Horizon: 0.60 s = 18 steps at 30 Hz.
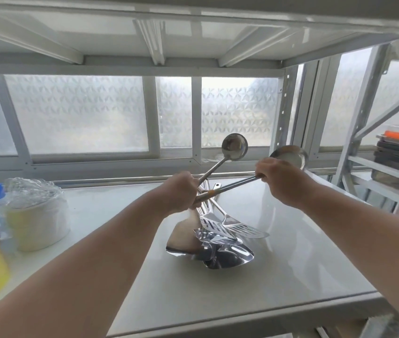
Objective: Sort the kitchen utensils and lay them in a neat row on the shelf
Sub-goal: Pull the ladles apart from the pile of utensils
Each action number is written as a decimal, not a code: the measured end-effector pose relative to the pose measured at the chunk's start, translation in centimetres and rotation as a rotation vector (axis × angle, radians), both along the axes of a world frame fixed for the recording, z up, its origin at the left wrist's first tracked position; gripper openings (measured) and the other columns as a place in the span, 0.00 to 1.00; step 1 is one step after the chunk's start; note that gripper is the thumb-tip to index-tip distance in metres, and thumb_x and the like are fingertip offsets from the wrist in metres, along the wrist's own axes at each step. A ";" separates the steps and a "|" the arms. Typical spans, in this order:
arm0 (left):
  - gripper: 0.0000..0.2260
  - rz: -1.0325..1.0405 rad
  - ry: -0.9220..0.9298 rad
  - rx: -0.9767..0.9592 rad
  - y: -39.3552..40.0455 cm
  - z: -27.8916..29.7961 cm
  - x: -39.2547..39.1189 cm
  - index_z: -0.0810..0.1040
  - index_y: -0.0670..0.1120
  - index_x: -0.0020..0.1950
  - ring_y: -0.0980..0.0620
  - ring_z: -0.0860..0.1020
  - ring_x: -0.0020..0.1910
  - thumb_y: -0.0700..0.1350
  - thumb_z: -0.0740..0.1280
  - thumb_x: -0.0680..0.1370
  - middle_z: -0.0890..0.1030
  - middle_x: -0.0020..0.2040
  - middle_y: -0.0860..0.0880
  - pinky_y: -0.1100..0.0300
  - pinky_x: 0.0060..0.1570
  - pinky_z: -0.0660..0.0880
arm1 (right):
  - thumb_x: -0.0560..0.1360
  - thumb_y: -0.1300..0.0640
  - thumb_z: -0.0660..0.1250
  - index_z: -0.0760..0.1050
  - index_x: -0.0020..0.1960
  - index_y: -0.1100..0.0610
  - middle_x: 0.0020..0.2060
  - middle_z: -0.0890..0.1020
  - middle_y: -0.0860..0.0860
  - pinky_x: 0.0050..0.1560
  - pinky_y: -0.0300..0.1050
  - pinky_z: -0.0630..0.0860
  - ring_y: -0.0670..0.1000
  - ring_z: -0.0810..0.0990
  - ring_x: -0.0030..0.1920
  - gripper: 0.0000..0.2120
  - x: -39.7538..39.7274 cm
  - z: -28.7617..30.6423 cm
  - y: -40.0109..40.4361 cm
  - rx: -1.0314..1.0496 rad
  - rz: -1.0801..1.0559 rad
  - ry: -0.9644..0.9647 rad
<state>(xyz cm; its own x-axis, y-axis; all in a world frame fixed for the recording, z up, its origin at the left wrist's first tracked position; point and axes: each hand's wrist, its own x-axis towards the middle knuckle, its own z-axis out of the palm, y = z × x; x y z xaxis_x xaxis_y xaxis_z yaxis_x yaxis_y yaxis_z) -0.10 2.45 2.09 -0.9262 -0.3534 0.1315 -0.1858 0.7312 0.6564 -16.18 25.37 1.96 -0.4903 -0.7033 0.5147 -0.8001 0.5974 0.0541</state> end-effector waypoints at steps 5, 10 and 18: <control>0.18 -0.081 -0.058 0.199 -0.5 0.1 -0.1 0.81 0.36 0.50 0.42 0.82 0.34 0.48 0.60 0.88 0.87 0.40 0.35 0.52 0.34 0.77 | 0.77 0.69 0.65 0.80 0.46 0.56 0.50 0.82 0.51 0.50 0.56 0.81 0.57 0.82 0.49 0.10 -1.0 0.0 -0.2 -0.040 -0.003 0.000; 0.17 -0.121 -0.090 0.424 1.4 1.0 0.2 0.83 0.32 0.50 0.47 0.79 0.29 0.44 0.62 0.88 0.83 0.36 0.34 0.58 0.27 0.76 | 0.73 0.69 0.70 0.79 0.61 0.66 0.70 0.76 0.62 0.70 0.46 0.69 0.60 0.75 0.71 0.17 2.0 -0.1 -1.0 -0.335 -0.097 -0.029; 0.17 0.007 0.047 0.678 8.8 0.7 -2.3 0.81 0.34 0.40 0.52 0.75 0.18 0.43 0.67 0.85 0.80 0.29 0.43 0.67 0.19 0.68 | 0.80 0.53 0.69 0.84 0.47 0.62 0.43 0.85 0.63 0.46 0.51 0.83 0.60 0.85 0.41 0.12 7.8 -0.7 -2.5 -0.946 -0.011 -1.312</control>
<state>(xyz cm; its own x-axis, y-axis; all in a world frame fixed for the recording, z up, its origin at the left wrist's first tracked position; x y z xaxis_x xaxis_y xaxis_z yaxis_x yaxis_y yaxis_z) -2.36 11.23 2.80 -0.9222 -0.3781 -0.0810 -0.1491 0.1543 0.9767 -8.36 22.86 1.26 -0.9216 -0.3878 -0.0164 0.0079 0.0235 -0.9997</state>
